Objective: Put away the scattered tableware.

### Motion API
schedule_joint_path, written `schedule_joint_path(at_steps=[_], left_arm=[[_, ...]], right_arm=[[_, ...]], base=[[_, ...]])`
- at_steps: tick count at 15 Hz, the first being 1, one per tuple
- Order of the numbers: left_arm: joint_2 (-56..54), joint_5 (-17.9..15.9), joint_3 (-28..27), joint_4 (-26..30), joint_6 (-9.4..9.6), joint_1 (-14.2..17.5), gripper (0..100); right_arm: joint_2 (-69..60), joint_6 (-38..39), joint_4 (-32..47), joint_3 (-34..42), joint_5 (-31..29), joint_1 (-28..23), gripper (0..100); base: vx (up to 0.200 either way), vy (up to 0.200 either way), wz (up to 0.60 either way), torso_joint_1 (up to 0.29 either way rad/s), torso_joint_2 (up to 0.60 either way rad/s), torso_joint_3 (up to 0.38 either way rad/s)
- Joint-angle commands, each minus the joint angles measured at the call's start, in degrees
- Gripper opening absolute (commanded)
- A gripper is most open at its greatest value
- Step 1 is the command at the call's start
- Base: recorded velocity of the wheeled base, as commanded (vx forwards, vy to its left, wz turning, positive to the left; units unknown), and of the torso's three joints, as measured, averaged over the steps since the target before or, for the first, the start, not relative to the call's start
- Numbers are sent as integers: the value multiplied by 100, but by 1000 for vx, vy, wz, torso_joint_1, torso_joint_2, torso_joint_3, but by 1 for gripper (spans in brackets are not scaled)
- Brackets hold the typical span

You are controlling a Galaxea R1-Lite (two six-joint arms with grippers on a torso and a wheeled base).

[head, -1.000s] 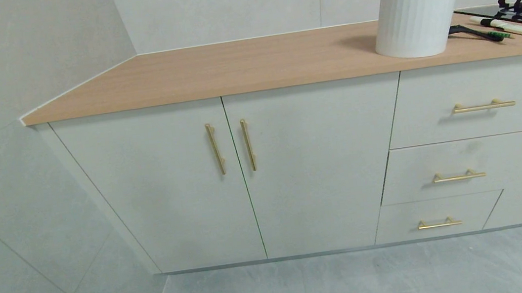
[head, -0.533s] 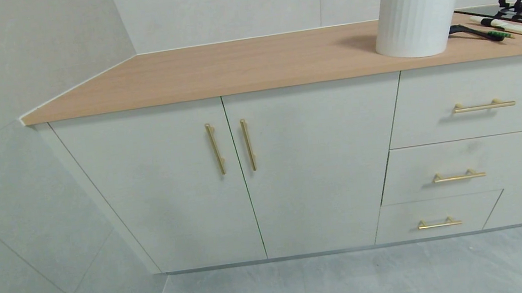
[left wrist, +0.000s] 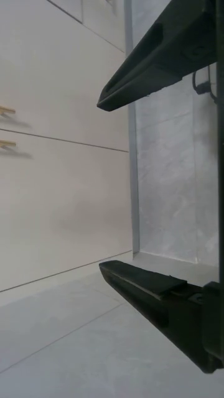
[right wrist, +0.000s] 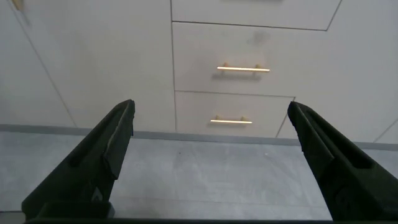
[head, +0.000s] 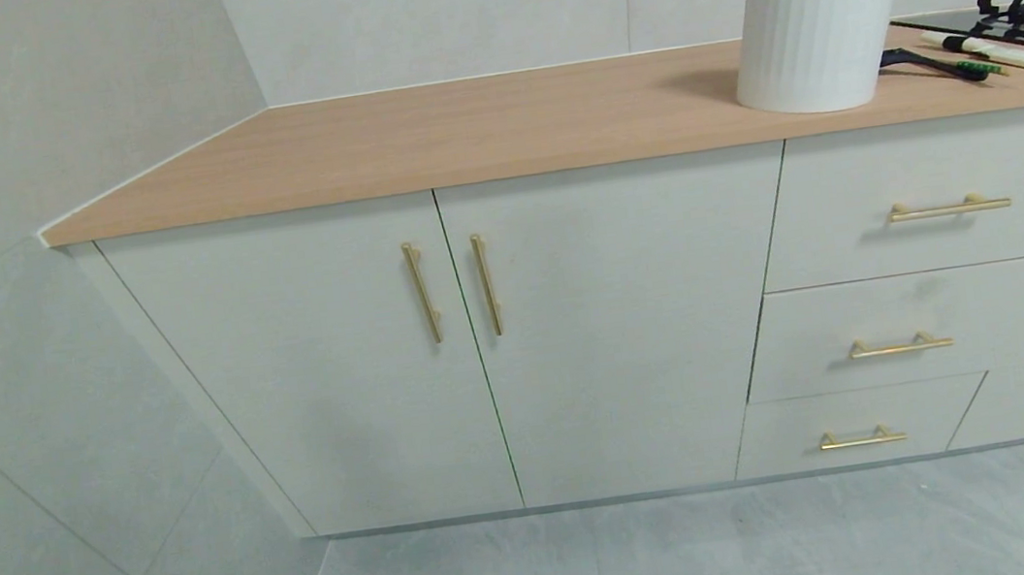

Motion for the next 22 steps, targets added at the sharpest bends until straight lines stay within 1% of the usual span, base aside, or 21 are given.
schedule_joint_path(at_steps=[1, 5, 6, 12, 22], left_arm=[[2, 8, 2, -9, -40, 1, 100], [2, 16, 2, -9, -14, 1, 100], [2, 16, 2, -9, -40, 1, 100], [2, 16, 2, -9, -40, 1, 100], [2, 16, 2, -9, -31, 1, 100]], right_arm=[[14, 29, 20, 7, 28, 10, 100], [14, 144, 20, 7, 2, 10, 100], [14, 144, 20, 7, 2, 10, 100], [14, 152, 20, 7, 37, 10, 100], [14, 170, 20, 7, 37, 10, 100]], base=[[0, 0, 0, 0, 0, 0], [0, 0, 0, 0, 0, 0], [0, 0, 0, 0, 0, 0], [0, 0, 0, 0, 0, 0], [0, -200, 0, 3, 4, 3]])
